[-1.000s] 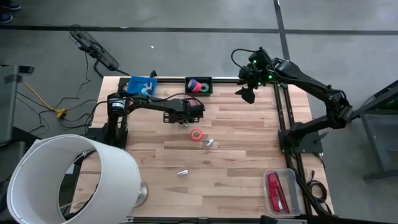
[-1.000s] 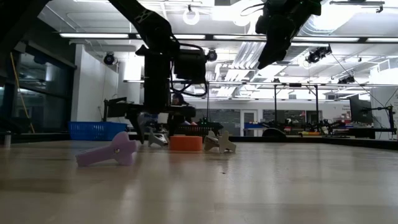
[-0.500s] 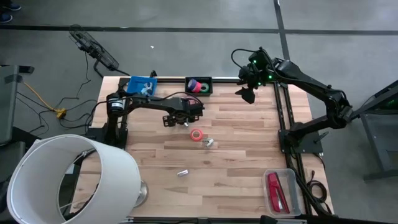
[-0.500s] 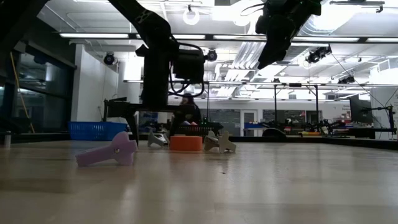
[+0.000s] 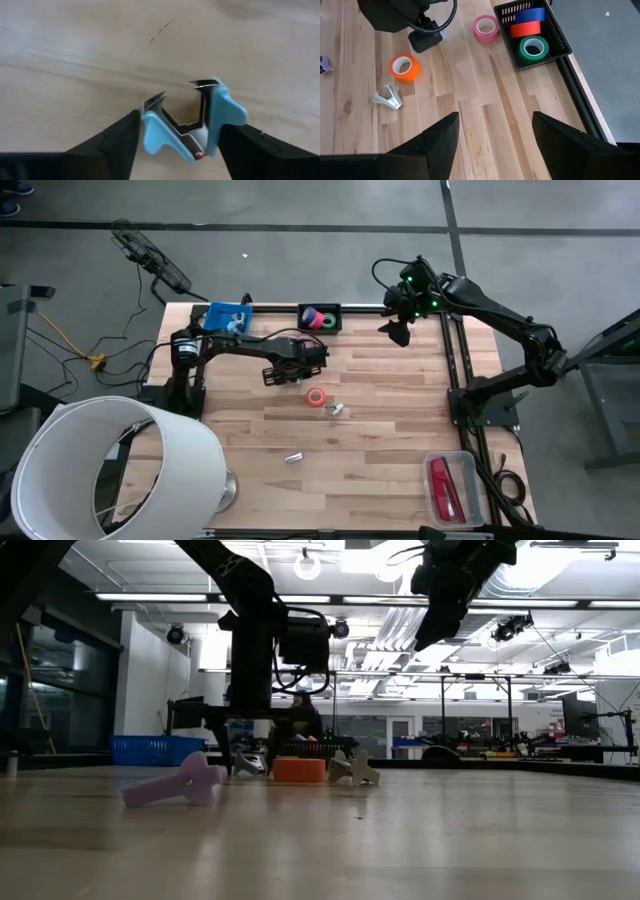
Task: Pick and place Stapler, Stapler remover, tape
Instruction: Put the light blue staple remover into the blue bin, then put the pink tape into the black bin
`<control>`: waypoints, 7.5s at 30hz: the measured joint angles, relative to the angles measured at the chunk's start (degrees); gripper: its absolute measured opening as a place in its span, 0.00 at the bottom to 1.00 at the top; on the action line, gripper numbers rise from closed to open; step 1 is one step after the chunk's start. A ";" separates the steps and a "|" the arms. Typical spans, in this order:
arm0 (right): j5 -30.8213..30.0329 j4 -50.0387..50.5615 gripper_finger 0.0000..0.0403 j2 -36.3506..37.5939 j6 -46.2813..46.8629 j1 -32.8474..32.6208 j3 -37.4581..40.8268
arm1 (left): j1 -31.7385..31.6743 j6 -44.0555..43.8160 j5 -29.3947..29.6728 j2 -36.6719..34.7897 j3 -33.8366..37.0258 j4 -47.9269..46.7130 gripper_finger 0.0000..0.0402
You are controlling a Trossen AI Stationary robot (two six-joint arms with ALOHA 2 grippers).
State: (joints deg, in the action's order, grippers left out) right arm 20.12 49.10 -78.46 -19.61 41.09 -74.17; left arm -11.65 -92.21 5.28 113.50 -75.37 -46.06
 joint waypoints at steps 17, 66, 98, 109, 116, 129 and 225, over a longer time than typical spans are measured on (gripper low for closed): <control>0.00 -0.02 0.60 0.01 -0.01 0.01 0.00 | 0.08 4.86 1.05 0.01 -0.07 -0.96 0.29; -0.02 0.61 0.60 0.02 0.01 0.05 0.00 | -23.43 16.63 19.23 -11.95 0.07 -21.58 0.23; -0.50 -0.31 0.60 0.02 2.31 0.07 0.00 | -37.22 -1.80 26.56 -13.06 0.04 -16.31 0.23; -3.18 -0.28 0.60 0.02 3.10 0.06 0.00 | -38.34 -9.46 27.82 -13.06 2.54 -16.45 0.23; -3.23 -0.35 0.60 0.02 4.12 0.05 0.00 | -38.34 -13.19 30.68 -13.06 4.73 -15.96 0.23; -3.28 -0.49 0.60 0.02 4.91 0.06 0.00 | -38.72 -10.03 35.01 -13.04 5.75 -13.56 0.32; -3.04 -0.79 0.60 0.00 1.83 0.07 0.02 | -14.74 107.68 -3.18 -13.47 -3.65 6.55 0.49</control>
State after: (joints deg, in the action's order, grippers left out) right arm 17.08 48.32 -78.46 -17.78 41.17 -74.15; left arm -26.40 15.47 2.09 100.02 -79.02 -39.51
